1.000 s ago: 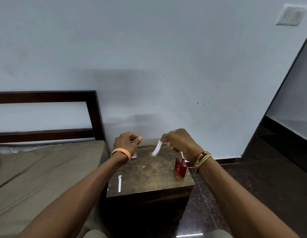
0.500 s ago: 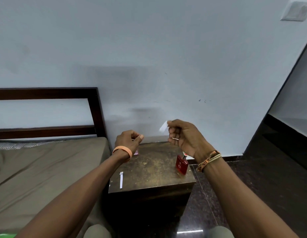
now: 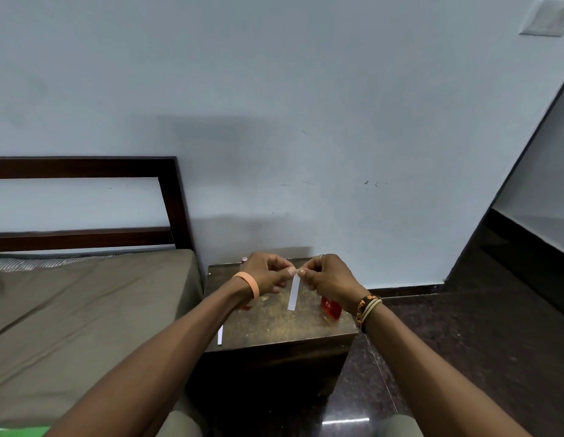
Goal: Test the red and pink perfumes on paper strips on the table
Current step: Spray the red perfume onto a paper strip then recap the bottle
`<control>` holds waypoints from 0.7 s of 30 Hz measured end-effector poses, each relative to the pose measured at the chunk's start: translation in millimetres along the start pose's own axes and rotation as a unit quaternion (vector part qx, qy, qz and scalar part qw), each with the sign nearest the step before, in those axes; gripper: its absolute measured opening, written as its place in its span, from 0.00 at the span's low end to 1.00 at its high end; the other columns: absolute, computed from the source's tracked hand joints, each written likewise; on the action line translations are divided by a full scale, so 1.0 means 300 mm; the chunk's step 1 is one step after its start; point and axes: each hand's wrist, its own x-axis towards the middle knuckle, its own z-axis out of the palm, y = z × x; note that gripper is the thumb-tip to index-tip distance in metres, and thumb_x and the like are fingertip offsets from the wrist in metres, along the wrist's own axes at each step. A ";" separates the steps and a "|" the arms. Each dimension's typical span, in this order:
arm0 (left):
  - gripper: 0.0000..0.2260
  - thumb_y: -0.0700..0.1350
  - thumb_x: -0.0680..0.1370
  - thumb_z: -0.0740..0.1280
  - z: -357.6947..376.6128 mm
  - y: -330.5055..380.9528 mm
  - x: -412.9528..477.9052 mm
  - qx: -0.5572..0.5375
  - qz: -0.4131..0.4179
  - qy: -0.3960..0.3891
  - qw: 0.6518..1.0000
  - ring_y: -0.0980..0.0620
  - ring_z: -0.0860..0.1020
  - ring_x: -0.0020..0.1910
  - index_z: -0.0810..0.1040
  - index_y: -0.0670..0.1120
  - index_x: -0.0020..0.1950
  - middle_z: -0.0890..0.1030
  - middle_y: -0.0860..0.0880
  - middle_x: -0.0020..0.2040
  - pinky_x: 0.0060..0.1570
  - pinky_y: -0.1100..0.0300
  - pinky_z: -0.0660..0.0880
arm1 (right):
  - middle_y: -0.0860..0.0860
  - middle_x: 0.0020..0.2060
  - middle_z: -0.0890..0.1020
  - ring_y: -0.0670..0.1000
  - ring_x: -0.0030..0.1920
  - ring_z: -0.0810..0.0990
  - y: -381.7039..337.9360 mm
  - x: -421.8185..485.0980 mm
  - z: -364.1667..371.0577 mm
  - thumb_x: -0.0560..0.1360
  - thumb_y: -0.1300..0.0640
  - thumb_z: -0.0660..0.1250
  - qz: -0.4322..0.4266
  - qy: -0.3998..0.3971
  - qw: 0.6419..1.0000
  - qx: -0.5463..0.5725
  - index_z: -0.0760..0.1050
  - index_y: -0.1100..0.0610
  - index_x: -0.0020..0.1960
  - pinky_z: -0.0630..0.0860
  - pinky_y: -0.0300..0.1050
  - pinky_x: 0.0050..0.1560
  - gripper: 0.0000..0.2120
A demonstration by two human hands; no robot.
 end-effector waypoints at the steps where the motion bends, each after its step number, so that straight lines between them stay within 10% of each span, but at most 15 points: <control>1: 0.06 0.44 0.73 0.73 0.009 0.002 0.002 -0.001 0.000 -0.006 1.000 0.49 0.82 0.41 0.82 0.45 0.48 0.84 0.44 0.43 0.40 0.58 0.80 | 0.53 0.36 0.82 0.50 0.38 0.79 0.005 0.006 0.006 0.77 0.55 0.69 -0.001 -0.005 1.000 -0.003 0.81 0.57 0.43 0.79 0.52 0.45 0.07; 21: 0.02 0.38 0.74 0.71 0.150 -0.240 0.380 -0.054 -0.114 0.022 0.992 0.48 0.81 0.39 0.80 0.41 0.45 0.83 0.40 0.42 0.41 0.57 0.81 | 0.47 0.40 0.81 0.49 0.44 0.80 0.262 0.378 0.074 0.76 0.53 0.69 0.023 -0.053 0.985 -0.164 0.82 0.55 0.45 0.79 0.48 0.48 0.06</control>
